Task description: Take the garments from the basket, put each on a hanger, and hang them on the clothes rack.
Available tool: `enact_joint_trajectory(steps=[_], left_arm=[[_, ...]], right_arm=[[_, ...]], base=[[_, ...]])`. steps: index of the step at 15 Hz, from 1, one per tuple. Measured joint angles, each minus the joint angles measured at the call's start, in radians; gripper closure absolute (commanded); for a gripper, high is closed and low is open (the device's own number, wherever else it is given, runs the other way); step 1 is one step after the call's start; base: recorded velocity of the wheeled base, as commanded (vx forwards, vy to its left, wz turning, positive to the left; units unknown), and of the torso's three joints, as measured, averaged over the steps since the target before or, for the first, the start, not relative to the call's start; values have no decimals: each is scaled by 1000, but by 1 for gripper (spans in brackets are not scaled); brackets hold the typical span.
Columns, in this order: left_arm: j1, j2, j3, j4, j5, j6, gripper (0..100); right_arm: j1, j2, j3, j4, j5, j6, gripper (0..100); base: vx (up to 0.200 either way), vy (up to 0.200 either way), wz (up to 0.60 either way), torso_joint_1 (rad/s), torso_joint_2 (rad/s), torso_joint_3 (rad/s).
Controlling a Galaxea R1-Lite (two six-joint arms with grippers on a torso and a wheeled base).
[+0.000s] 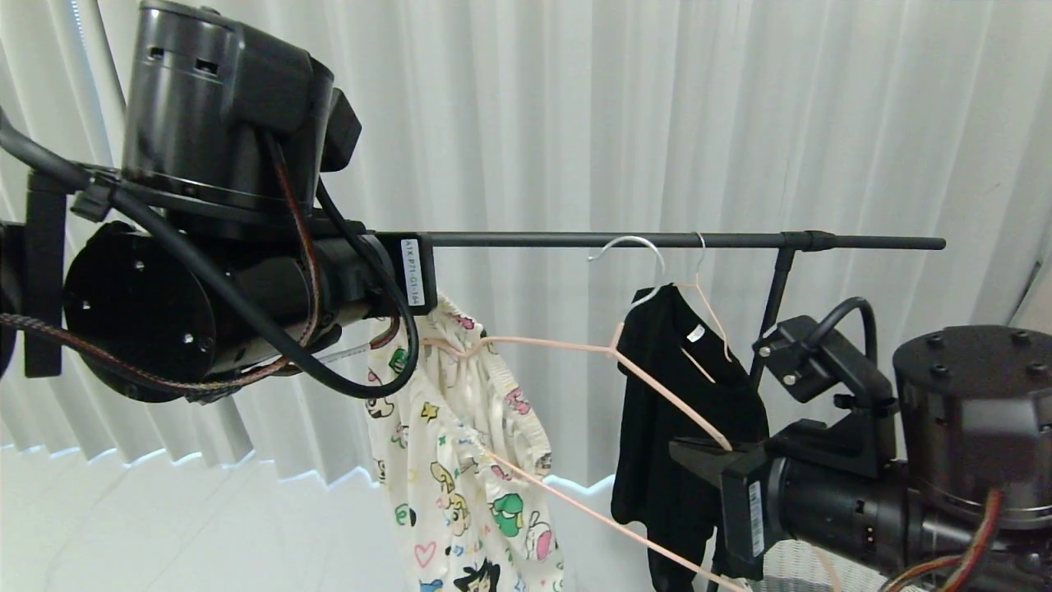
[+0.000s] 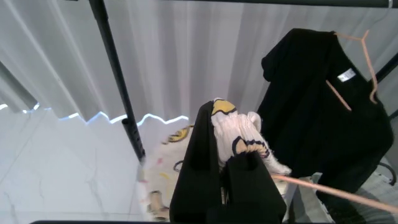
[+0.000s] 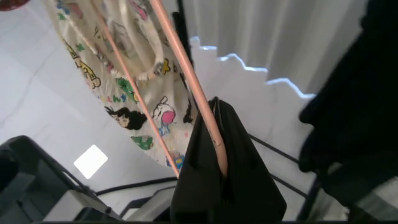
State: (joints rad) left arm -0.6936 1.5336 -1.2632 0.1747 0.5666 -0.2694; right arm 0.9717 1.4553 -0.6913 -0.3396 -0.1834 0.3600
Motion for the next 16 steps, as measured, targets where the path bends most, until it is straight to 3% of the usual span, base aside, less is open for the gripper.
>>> enact_joint_trajectory(steps=[6, 8, 14, 16], left_arm=[[-6, 11, 5, 0, 46, 0, 100], [-47, 12, 3, 0, 44, -4, 100], [-150, 38, -11, -53, 27, -5, 100], [-179, 39, -24, -53, -36, -5, 100]], right_arm=[[-97, -89, 7, 37, 1, -29, 100], [-101, -83, 3, 32, 3, -43, 100], [27, -7, -32, 17, 2, -40, 100], [53, 34, -45, -34, 0, -39, 100]], base=[[0, 0, 0, 0, 0, 0], [0, 0, 0, 0, 0, 0], [0, 0, 0, 0, 0, 0], [0, 0, 0, 0, 0, 0]])
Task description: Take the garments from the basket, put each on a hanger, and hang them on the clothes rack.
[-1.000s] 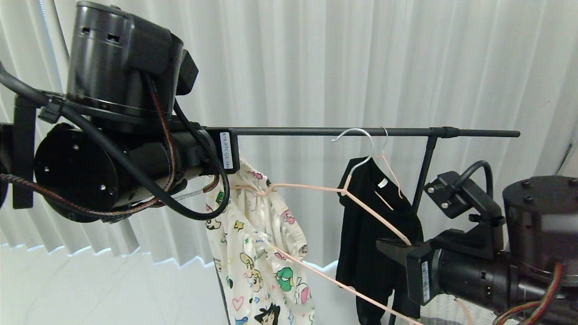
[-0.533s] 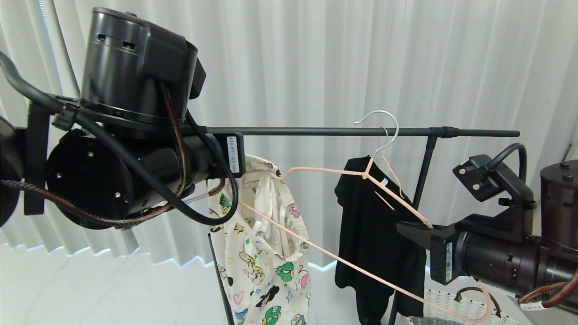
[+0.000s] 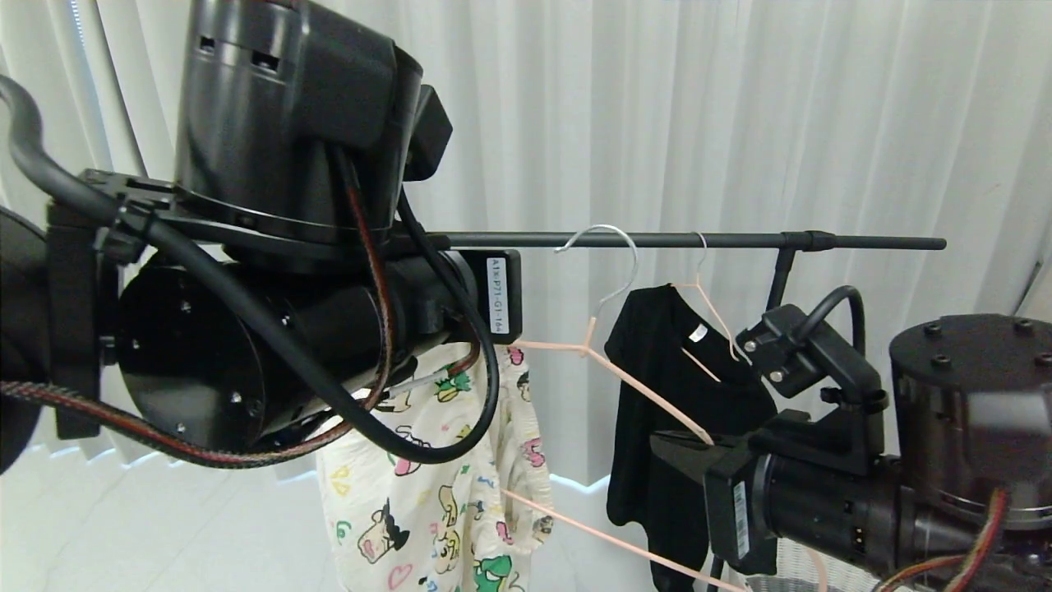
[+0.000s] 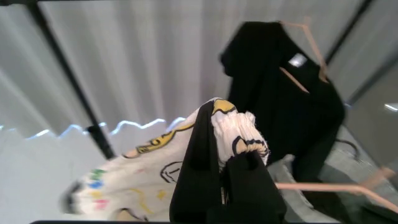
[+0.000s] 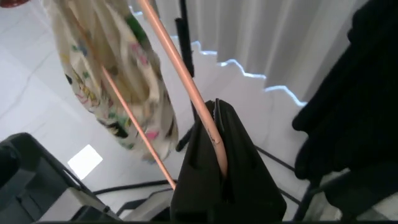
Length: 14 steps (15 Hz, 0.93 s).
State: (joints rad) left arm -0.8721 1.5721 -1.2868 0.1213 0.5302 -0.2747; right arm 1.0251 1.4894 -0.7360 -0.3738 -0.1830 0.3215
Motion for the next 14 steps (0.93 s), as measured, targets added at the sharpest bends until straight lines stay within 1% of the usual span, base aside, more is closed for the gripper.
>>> enact_joint_trajectory(steps=[2, 5, 7, 8, 10, 14], left_arm=[[-29, -1, -20, -1, -24, -1, 100], [-54, -2, -30, 0, -26, -2, 100], [-64, -4, -28, 0, -22, -2, 100], [-65, -5, -24, 0, -18, -2, 0], [-61, -7, -16, -2, -11, 0, 0], [5, -7, 10, -11, 62, 11, 0]], right_arm=[[25, 61, -26, -60, -4, 6, 100], [50, 130, -76, -72, -9, 20, 100], [51, 152, -84, -72, -10, 21, 100], [51, 157, -86, -73, -14, 22, 100], [46, 161, -86, -72, -40, 22, 100], [31, 153, -84, -78, -87, 22, 100]], base=[[0, 0, 0, 0, 0, 0], [0, 0, 0, 0, 0, 0], [0, 0, 0, 0, 0, 0], [0, 0, 0, 0, 0, 0], [0, 0, 0, 0, 0, 0], [0, 0, 0, 0, 0, 0]])
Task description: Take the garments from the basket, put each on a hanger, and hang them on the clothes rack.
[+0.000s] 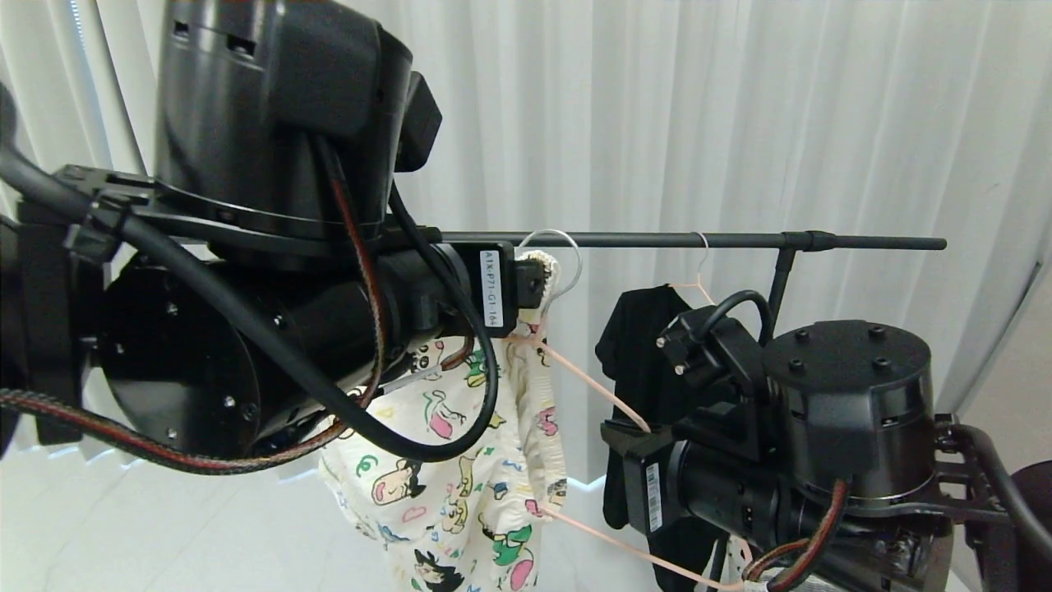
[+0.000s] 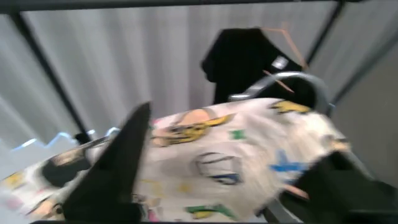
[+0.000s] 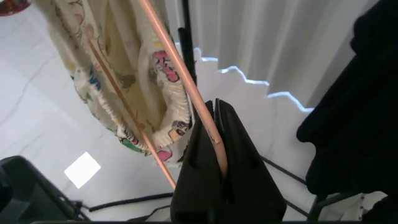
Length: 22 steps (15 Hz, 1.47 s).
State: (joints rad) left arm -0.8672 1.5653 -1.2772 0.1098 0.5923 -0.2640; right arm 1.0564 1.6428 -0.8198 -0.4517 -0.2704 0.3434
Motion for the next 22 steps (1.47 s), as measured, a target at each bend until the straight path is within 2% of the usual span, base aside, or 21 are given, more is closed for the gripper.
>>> enact_joint_trajectory(steps=[3, 9, 14, 17, 19, 21, 22], left_arm=[[16, -4, 20, 0, 8, 7, 0], [-42, -30, 53, -1, 4, 107, 0], [3, -100, 151, -9, 7, 120, 0], [-36, -126, 170, -20, 3, 120, 0], [-44, -152, 222, -47, -7, 123, 0], [-45, -206, 311, -84, -107, 161, 0], [-38, -247, 364, -90, -207, 210, 0]], right_arm=[[-7, -6, 0, -31, -21, -1, 100], [-56, -10, -2, -44, -25, -7, 100], [-100, -21, -2, -45, -24, -8, 100], [-103, -24, 1, -56, -24, -9, 100], [-111, -40, 33, -78, -20, -44, 100], [-118, -69, 100, -114, 17, -89, 100], [-120, -94, 154, -140, 67, -120, 100]], base=[[0, 0, 0, 0, 0, 0], [0, 0, 0, 0, 0, 0], [0, 0, 0, 0, 0, 0], [0, 0, 0, 0, 0, 0], [0, 0, 0, 0, 0, 0], [0, 0, 0, 0, 0, 0], [0, 0, 0, 0, 0, 0]])
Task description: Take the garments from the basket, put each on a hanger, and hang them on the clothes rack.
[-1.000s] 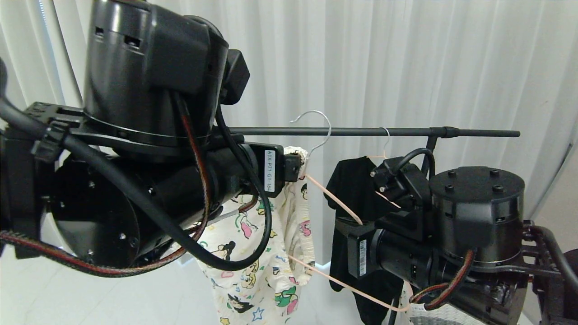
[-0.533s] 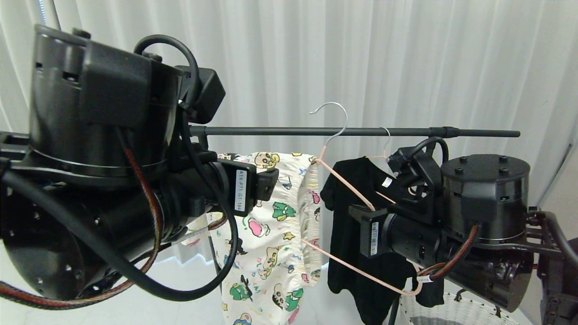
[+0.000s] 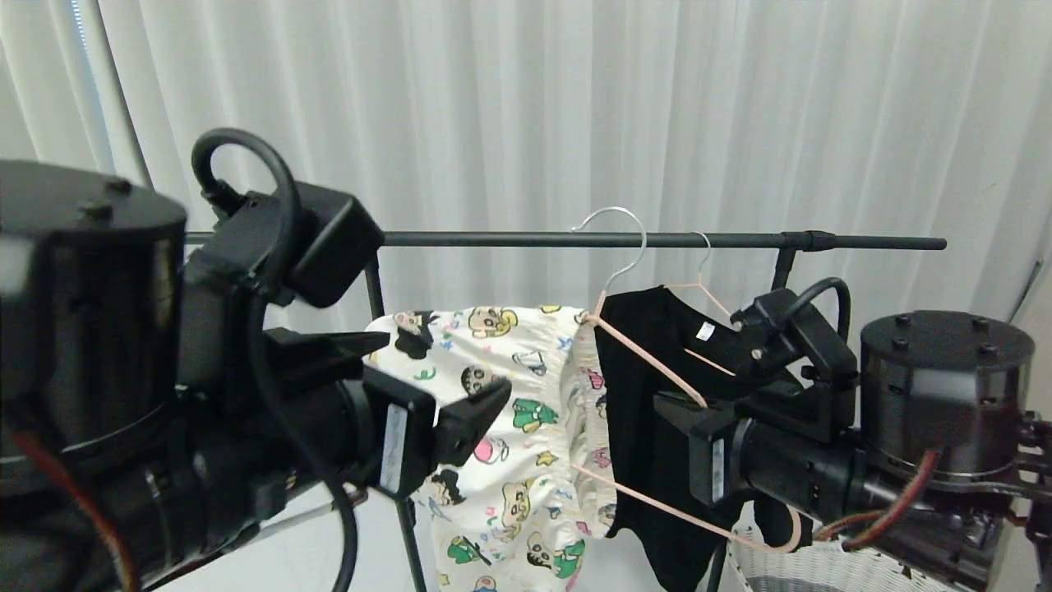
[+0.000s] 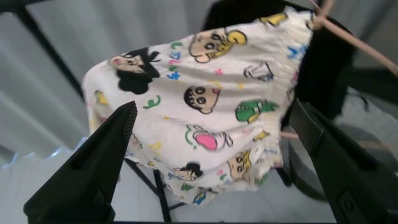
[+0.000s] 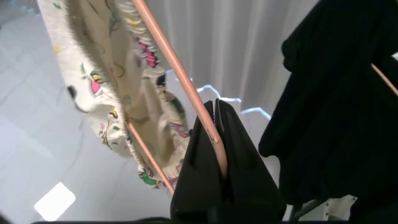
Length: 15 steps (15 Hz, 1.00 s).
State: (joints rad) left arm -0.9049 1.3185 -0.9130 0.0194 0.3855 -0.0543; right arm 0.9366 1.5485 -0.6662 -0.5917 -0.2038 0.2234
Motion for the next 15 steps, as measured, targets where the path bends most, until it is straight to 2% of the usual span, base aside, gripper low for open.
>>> enact_joint_trajectory(steps=[2, 3, 4, 7, 12, 15], left_arm=[[34, -77, 87, -6, -219, 91, 0], [50, -110, 118, -7, -316, 116, 0], [60, -132, 137, -9, -374, 126, 0], [68, -138, 154, -22, -431, 133, 0], [68, -103, 209, -58, -595, 150, 0], [81, -76, 259, -62, -614, 167, 0]], right_arm=[[-1, -53, 97, -26, 73, -70, 100], [3, -77, 139, -53, 86, -98, 100], [15, -93, 172, -90, 90, -121, 100], [37, -117, 242, -162, 95, -223, 100], [90, -141, 289, -199, 95, -293, 100], [139, -150, 290, -204, 94, -311, 100]], base=[[0, 0, 0, 0, 0, 0], [0, 0, 0, 0, 0, 0], [0, 0, 0, 0, 0, 0], [0, 0, 0, 0, 0, 0], [0, 0, 0, 0, 0, 0], [0, 0, 0, 0, 0, 0]])
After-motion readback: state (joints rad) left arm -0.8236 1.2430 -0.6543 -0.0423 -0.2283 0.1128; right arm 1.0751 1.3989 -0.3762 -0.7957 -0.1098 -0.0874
